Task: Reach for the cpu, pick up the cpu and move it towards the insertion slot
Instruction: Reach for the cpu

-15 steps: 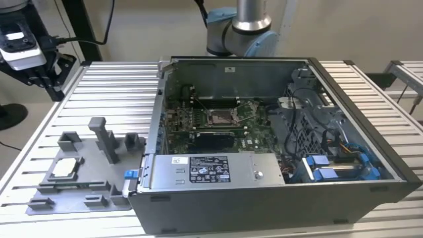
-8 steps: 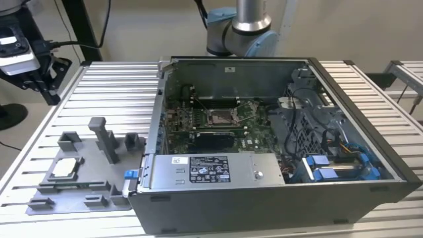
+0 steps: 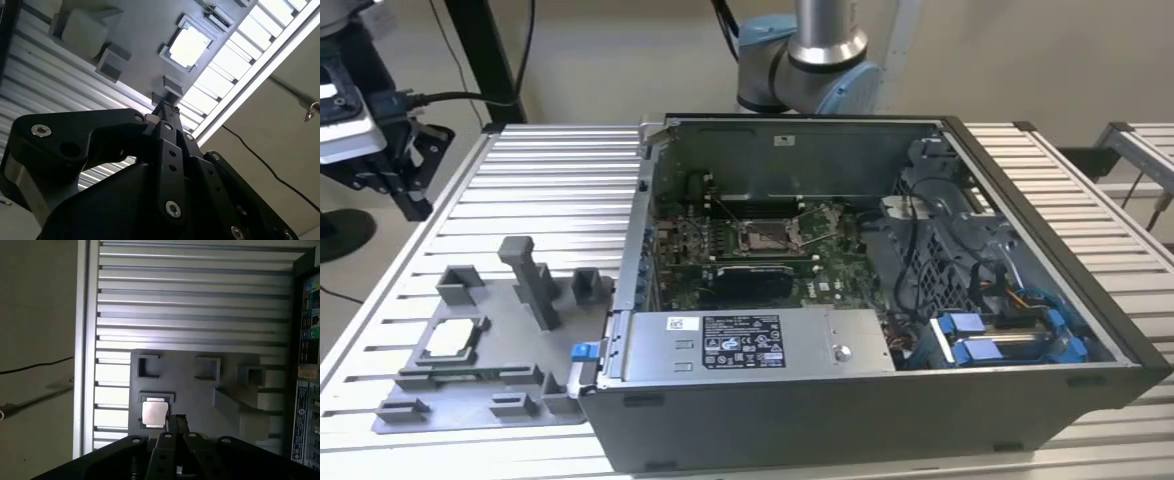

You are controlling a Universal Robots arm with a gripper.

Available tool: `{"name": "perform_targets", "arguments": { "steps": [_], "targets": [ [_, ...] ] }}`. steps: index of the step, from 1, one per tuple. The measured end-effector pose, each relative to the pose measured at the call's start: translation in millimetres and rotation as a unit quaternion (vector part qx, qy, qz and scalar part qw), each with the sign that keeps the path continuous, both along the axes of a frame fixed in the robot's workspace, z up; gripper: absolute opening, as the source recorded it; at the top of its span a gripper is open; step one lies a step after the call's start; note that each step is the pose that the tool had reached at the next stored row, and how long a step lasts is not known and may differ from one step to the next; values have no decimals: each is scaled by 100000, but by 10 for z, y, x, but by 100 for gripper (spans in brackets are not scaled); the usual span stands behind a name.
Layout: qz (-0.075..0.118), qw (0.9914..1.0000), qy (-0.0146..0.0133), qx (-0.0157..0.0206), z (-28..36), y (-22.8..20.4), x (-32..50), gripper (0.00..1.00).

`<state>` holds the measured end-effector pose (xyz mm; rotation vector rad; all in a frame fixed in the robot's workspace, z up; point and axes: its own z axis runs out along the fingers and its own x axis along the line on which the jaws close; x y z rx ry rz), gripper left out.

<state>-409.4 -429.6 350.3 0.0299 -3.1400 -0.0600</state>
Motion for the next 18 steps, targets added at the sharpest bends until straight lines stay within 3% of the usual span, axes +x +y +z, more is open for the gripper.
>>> {"name": "perform_targets", "arguments": {
  "steps": [4, 14, 15, 18],
  "targets": [
    [0, 100000, -2, -1, -8, -39, -21, 0],
    [54, 100000, -1, -1, -9, -41, -35, 0],
    [64, 100000, -1, -1, -9, -41, -35, 100],
    [88, 100000, -2, -1, -9, -41, -35, 100]
  ]
}}
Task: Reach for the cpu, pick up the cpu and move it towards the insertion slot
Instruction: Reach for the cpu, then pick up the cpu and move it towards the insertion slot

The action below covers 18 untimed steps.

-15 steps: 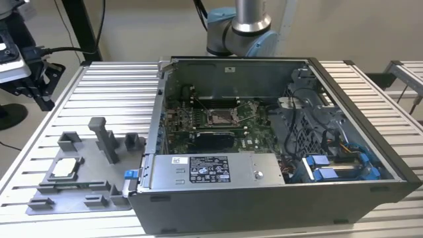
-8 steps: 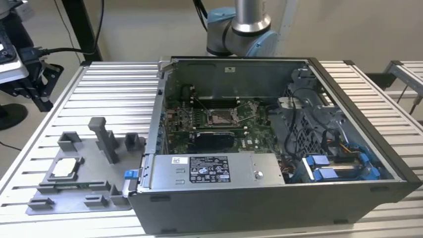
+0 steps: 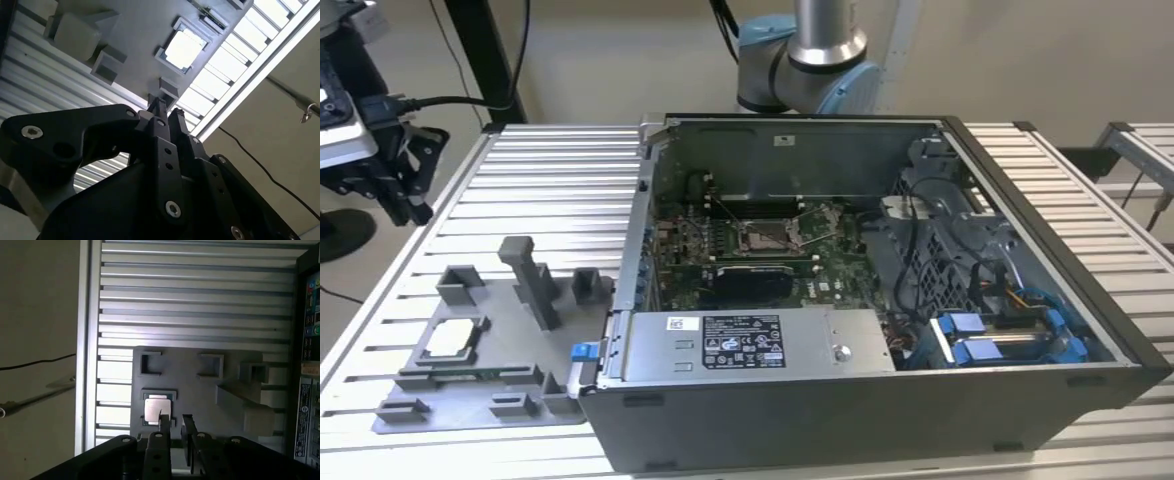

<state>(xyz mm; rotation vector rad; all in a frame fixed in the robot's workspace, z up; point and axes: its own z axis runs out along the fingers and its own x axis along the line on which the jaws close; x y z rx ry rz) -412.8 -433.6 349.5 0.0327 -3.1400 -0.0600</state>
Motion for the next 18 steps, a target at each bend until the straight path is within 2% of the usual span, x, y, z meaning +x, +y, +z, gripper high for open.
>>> {"name": "perform_targets", "arguments": {
  "steps": [18],
  "targets": [
    [146, 100000, 2, -1, 0, 0, 0, 100]
  ]
}}
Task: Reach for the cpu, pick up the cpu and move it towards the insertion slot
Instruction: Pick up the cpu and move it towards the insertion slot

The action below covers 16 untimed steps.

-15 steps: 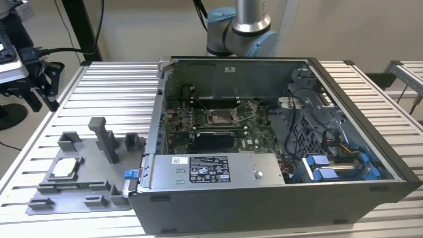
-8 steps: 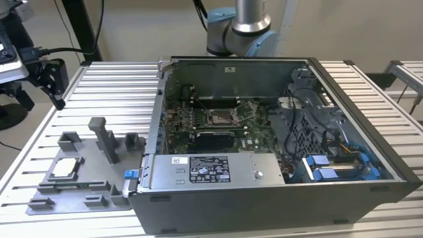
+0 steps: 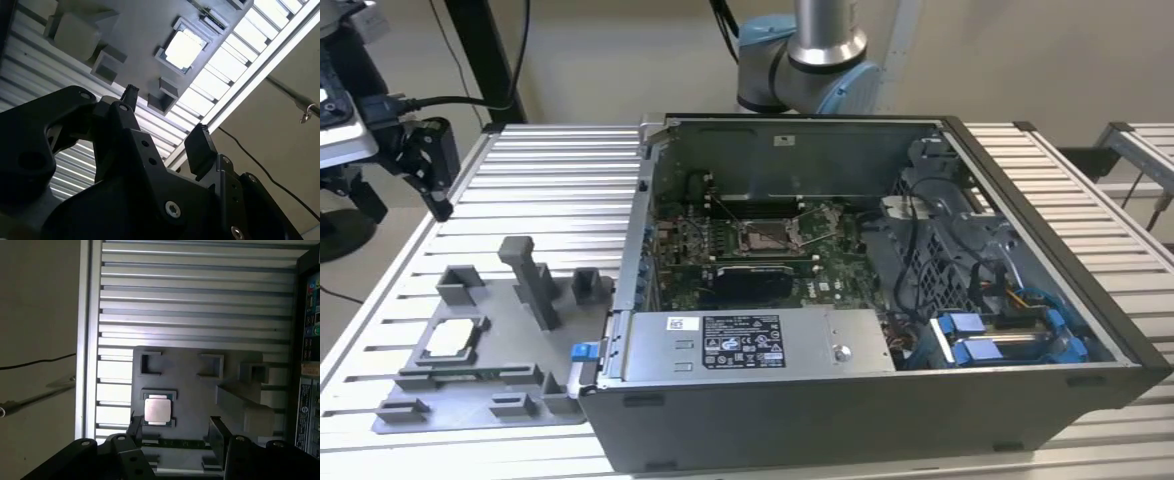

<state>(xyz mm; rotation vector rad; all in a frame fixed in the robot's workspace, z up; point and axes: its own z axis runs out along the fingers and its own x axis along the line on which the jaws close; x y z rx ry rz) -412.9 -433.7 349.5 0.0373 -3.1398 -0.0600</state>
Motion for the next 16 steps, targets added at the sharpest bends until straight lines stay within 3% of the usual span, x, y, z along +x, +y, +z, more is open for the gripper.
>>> {"name": "perform_targets", "arguments": {
  "steps": [5, 16],
  "targets": [
    [-3, 100000, -4, 3, -15, 0, 0, 100],
    [-5, 100000, 23, 1, -131, 0, 0, 100]
  ]
}}
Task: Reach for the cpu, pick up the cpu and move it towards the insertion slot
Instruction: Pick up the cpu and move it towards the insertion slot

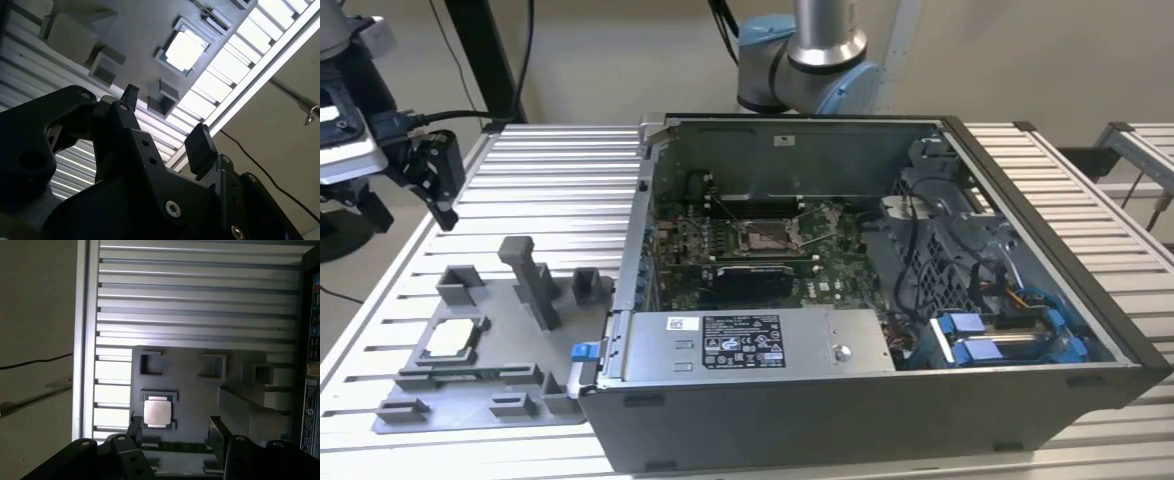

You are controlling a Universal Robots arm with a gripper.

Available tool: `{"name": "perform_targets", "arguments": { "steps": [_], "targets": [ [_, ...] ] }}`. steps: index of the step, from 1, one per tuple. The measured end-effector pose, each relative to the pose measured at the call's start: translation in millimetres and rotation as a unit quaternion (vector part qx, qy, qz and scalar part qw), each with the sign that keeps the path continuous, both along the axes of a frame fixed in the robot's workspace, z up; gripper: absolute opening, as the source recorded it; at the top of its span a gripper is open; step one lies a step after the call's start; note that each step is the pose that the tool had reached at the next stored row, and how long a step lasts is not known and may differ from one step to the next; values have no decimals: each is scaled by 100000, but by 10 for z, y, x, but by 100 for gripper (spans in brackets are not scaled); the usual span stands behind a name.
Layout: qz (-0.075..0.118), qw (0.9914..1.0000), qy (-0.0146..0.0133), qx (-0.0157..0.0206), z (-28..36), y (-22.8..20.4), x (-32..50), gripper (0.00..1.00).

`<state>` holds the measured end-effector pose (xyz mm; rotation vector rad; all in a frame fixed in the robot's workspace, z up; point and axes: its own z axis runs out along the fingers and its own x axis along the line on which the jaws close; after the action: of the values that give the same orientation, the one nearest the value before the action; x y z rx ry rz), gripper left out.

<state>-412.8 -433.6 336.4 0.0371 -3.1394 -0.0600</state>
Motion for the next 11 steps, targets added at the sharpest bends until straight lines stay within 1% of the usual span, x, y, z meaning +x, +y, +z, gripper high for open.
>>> {"name": "perform_targets", "arguments": {
  "steps": [11],
  "targets": [
    [1, 100000, -4, 2, -84, 0, 0, 100]
  ]
}}
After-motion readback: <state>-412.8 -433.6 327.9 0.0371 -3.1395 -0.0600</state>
